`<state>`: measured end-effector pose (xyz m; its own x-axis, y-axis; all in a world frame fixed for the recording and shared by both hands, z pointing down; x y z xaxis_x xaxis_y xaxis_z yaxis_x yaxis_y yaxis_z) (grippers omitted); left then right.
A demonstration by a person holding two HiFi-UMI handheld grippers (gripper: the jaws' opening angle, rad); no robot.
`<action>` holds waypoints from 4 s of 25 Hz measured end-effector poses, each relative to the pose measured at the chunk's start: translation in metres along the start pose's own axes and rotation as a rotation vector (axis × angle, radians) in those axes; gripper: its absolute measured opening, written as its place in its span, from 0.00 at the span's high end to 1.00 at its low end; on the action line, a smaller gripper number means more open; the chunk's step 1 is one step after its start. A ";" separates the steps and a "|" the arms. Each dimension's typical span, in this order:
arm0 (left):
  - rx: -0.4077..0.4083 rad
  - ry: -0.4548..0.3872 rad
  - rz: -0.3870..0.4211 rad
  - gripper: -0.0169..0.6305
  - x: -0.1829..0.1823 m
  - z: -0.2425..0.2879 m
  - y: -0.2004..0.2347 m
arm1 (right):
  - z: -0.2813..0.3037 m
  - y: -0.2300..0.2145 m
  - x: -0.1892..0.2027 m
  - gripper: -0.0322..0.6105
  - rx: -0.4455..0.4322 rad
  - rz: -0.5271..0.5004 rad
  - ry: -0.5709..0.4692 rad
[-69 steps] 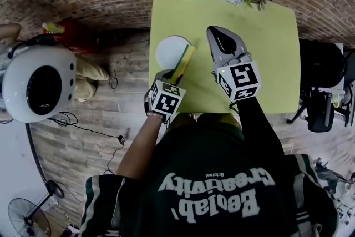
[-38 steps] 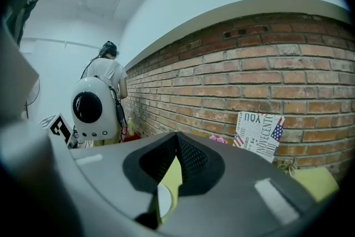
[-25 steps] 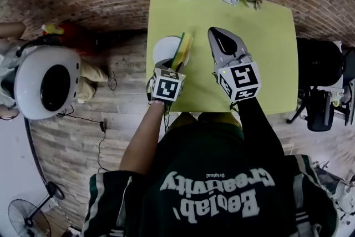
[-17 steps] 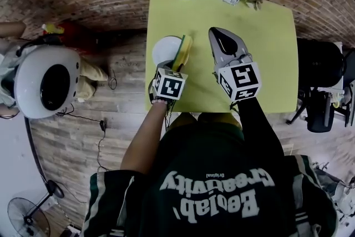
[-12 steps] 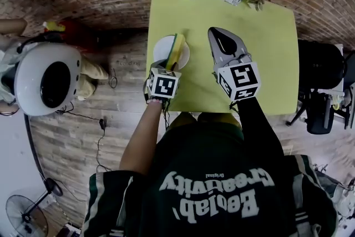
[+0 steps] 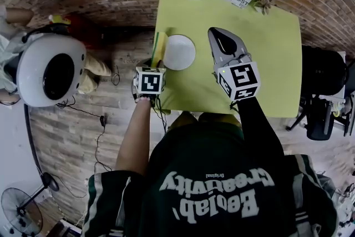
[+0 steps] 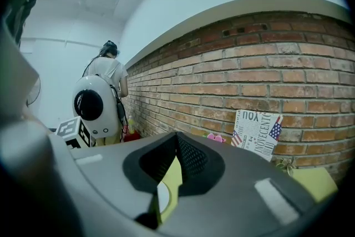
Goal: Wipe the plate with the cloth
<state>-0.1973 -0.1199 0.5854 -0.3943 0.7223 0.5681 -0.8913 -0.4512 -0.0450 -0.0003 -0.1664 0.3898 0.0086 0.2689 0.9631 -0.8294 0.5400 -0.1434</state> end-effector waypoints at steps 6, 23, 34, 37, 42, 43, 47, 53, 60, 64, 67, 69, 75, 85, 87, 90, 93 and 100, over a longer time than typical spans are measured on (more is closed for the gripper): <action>0.027 -0.064 0.002 0.76 -0.024 -0.010 -0.012 | 0.001 0.005 0.000 0.93 -0.001 -0.006 0.002; 0.212 -0.045 0.141 0.76 -0.038 0.022 -0.099 | -0.005 -0.006 -0.002 0.93 0.038 -0.018 0.005; 0.089 -0.032 0.026 0.76 -0.018 0.009 -0.030 | 0.003 0.004 -0.001 0.93 0.008 -0.023 0.007; 0.060 -0.013 -0.005 0.76 -0.010 0.004 -0.015 | 0.004 0.005 0.000 0.93 0.004 -0.022 0.010; 0.047 -0.009 -0.038 0.76 -0.005 0.000 -0.006 | 0.004 0.008 -0.002 0.93 0.000 -0.025 0.006; 0.052 -0.015 -0.044 0.76 -0.008 0.000 -0.007 | 0.004 0.008 -0.002 0.93 0.001 -0.025 0.005; 0.106 -0.048 -0.039 0.76 -0.023 0.000 -0.028 | 0.003 0.006 -0.003 0.93 0.007 -0.025 0.004; 0.208 -0.068 0.029 0.76 -0.041 0.006 -0.078 | 0.000 0.002 -0.001 0.93 0.022 -0.025 0.006; 0.244 -0.058 0.084 0.76 -0.038 0.021 -0.105 | -0.003 -0.004 -0.004 0.93 0.031 -0.022 0.003; 0.199 -0.026 0.043 0.76 -0.031 0.016 -0.084 | -0.001 -0.005 -0.005 0.93 0.031 -0.021 0.002; 0.172 -0.028 0.003 0.76 -0.025 0.014 -0.065 | 0.003 -0.002 -0.005 0.93 0.024 -0.021 0.002; 0.137 -0.018 -0.015 0.76 -0.021 0.010 -0.049 | 0.005 0.001 -0.005 0.93 0.019 -0.020 0.002; 0.082 -0.021 -0.090 0.76 -0.010 0.003 -0.014 | 0.011 0.007 -0.005 0.93 0.002 -0.016 -0.004; 0.018 -0.085 -0.062 0.76 -0.033 -0.024 -0.019 | 0.008 0.003 -0.007 0.93 -0.061 -0.023 -0.007; -0.034 -0.133 -0.060 0.76 -0.048 -0.041 -0.018 | 0.005 -0.001 -0.011 0.93 -0.077 -0.024 -0.008; -0.124 -0.236 -0.040 0.76 -0.075 -0.072 -0.019 | -0.006 -0.007 -0.016 0.93 -0.102 -0.021 -0.016; -0.212 -0.351 0.021 0.76 -0.104 -0.103 -0.026 | -0.018 -0.014 -0.020 0.93 -0.124 -0.017 -0.033; -0.331 -0.589 0.094 0.76 -0.141 -0.167 -0.057 | -0.046 -0.027 -0.024 0.93 -0.113 -0.021 -0.088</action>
<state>-0.1287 -0.1086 0.3706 -0.3690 0.2394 0.8981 -0.9179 -0.2460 -0.3115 0.0476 -0.1502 0.3604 -0.0284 0.1883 0.9817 -0.7615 0.6321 -0.1433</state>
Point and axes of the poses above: the fingertips, and each gripper's own axes: z forward along the fingers, y to its left, x out of its underside, the point moved 3 cm from there along -z, backward along the fingers, and after that the axes turned 10 degrees about z, right-handed, at the moved point
